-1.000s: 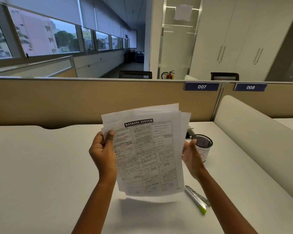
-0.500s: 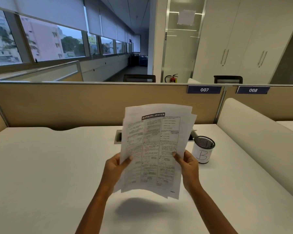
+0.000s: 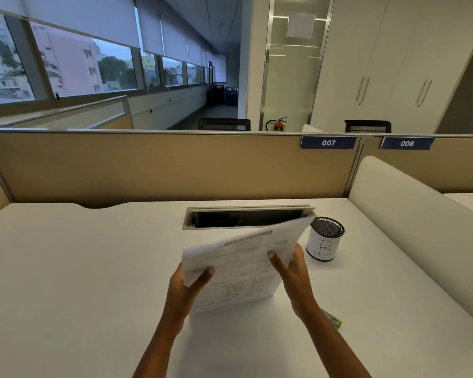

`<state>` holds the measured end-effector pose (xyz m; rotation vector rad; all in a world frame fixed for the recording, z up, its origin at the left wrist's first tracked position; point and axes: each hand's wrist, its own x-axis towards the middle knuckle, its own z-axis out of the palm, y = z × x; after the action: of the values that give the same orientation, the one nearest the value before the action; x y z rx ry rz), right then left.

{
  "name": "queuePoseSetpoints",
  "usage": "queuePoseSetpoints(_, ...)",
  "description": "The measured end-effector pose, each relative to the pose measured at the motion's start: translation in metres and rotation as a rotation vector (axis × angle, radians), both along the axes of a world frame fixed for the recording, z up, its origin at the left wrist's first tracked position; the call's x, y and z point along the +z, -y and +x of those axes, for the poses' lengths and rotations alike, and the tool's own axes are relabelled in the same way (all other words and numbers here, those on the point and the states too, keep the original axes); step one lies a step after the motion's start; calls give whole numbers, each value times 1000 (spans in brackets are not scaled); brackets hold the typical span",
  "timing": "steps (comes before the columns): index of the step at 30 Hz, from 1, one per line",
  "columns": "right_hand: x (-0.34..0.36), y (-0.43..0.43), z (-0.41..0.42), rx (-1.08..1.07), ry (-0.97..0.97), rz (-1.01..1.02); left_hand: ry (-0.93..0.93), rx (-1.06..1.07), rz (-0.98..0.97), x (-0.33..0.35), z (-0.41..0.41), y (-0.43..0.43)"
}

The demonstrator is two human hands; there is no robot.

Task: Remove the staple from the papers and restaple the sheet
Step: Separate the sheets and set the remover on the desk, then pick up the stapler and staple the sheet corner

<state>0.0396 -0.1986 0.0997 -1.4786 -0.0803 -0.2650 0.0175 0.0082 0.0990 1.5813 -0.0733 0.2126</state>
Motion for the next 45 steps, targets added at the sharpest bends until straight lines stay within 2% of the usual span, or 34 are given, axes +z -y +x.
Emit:
queuePoseSetpoints(2, 0, -1, 0, -17, -2, 12, 47, 51, 35, 2, 3, -2)
queuePoseSetpoints(11, 13, -11, 2, -174, 128, -72, 113, 239, -113, 15, 9, 11)
queuePoseSetpoints(14, 11, -10, 2, -163, 121, -104, 107, 234, -96, 12, 8, 11)
queuePoseSetpoints(20, -12, -5, -2, -93, -61, -176, -22, 101, -78, 3, 5, 8)
queuePoseSetpoints(25, -22, 2, -1, -94, -68, -247, 86, 98, -38, 22, 10, -3)
queuePoseSetpoints(28, -23, 10, 1, -67, -82, -382, 130, 128, -49, 40, 14, -4)
queuePoseSetpoints(31, -30, 30, 3, -90, -179, -667, 156, 159, -27, 47, 16, -3)
queuePoseSetpoints(35, -48, 61, -2, -10, -596, -1175, 113, 170, -77, 48, 15, -2)
queuePoseSetpoints(37, -54, 66, -9, -16, -714, -1322, 67, 158, -103, 46, 14, -2)
queuePoseSetpoints(41, -62, 68, -14, -123, -627, -1428, 5, 131, -132, 50, 12, -2)
queuePoseSetpoints(43, -59, 69, -14, -128, -614, -1388, -12, 116, -144, 52, 11, -1)
queuePoseSetpoints(45, -54, 73, -10, -112, -671, -1252, -22, 109, -151, 53, 10, -1)
